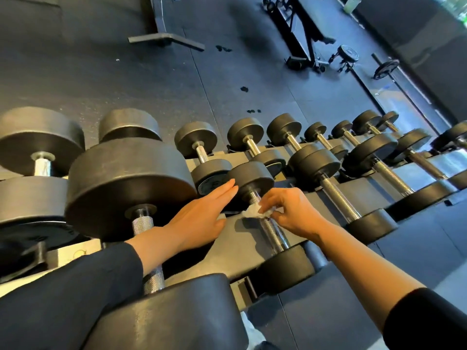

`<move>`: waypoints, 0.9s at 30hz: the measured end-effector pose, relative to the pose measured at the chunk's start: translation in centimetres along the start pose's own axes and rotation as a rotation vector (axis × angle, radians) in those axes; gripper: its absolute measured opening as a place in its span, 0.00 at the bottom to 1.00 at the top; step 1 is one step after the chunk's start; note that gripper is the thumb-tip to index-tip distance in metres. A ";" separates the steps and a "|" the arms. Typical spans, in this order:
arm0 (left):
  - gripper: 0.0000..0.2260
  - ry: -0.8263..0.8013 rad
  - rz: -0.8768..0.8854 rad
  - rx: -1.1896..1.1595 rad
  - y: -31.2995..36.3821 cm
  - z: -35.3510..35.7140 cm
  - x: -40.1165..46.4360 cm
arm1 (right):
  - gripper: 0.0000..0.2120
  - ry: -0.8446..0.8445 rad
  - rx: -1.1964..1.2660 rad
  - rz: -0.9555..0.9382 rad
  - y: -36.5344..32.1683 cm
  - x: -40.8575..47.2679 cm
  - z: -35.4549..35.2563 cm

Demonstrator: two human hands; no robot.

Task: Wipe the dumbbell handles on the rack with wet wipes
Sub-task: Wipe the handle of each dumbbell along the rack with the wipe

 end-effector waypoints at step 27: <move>0.35 0.066 -0.555 0.247 8.1 0.3 4.0 | 0.09 -0.648 0.511 -0.523 2.2 -2.9 1.6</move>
Point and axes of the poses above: each hand's wrist, its own x-axis towards the middle knuckle, its own z-axis out of the palm, y = z × x, the point moved 9 cm from there along x, towards the middle knuckle, and after that the axes turned 13 degrees about x, right-handed, at the moved point
